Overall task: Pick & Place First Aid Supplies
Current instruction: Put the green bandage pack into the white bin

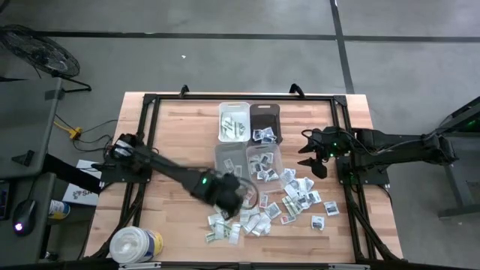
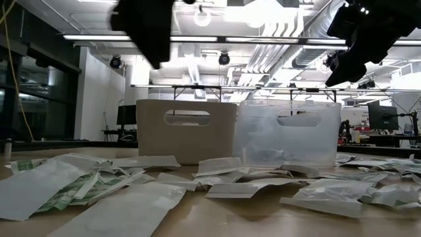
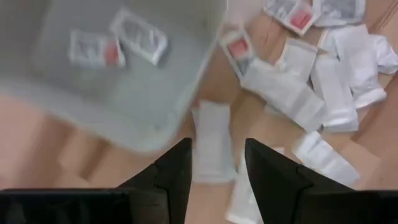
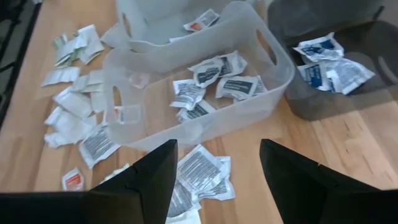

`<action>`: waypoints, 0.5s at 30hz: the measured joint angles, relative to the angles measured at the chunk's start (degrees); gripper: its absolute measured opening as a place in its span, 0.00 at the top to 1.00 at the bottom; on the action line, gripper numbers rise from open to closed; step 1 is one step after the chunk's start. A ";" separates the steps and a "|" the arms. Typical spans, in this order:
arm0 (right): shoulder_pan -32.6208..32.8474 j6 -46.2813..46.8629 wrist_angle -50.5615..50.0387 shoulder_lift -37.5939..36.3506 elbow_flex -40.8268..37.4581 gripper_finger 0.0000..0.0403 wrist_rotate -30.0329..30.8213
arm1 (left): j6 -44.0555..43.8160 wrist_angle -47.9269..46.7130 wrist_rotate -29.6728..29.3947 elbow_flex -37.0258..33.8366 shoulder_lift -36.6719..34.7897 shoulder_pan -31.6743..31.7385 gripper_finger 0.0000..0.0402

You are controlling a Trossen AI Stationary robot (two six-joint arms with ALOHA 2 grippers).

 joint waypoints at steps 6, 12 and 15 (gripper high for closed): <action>0.00 0.18 0.01 0.00 0.00 0.45 -0.74 | -10.36 3.09 1.54 -6.28 -0.57 -4.54 0.63; 0.00 2.24 -0.18 0.02 0.02 0.45 -0.81 | -10.45 14.57 1.12 -18.06 -8.11 -4.97 0.63; 0.01 2.92 -0.06 0.04 0.02 0.45 -0.62 | -9.58 21.99 1.16 -25.67 -12.87 -4.95 0.63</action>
